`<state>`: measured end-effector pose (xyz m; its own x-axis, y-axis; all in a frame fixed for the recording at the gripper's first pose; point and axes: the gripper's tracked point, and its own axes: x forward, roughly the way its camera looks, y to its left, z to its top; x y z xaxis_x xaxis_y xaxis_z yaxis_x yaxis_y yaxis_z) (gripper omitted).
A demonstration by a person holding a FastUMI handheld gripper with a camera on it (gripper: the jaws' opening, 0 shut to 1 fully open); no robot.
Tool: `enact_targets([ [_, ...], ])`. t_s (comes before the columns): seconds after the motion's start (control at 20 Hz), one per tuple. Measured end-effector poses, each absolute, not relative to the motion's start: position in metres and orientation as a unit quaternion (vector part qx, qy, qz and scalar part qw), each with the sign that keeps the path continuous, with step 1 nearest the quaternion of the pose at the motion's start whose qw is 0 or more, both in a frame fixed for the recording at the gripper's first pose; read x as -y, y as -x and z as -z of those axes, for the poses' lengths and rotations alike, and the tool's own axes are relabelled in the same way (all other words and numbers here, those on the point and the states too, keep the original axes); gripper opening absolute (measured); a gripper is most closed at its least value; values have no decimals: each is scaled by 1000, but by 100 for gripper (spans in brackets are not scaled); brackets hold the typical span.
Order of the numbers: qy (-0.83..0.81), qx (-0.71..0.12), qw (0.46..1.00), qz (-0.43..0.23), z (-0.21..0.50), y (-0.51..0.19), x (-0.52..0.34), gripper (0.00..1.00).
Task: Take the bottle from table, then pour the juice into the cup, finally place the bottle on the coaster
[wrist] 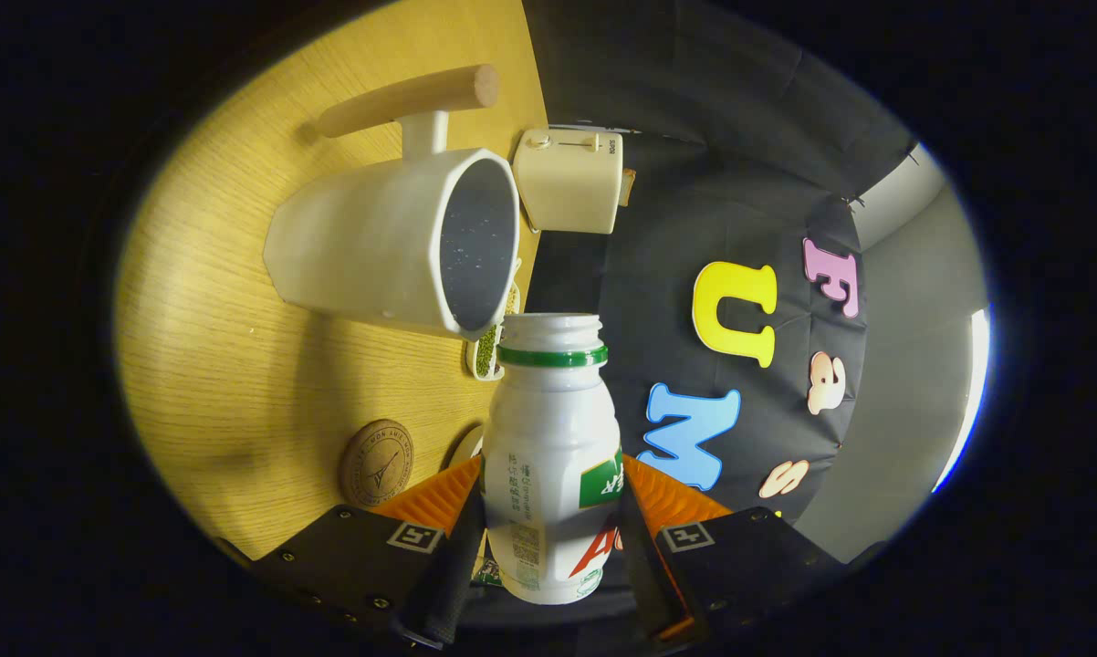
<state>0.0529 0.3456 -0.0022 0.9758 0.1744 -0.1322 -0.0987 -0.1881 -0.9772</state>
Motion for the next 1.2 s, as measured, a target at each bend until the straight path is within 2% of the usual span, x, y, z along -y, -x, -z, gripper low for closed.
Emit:
enact_targets([
  [1.2, 789, 41, 605, -97, -5, -52, -348, 72],
])
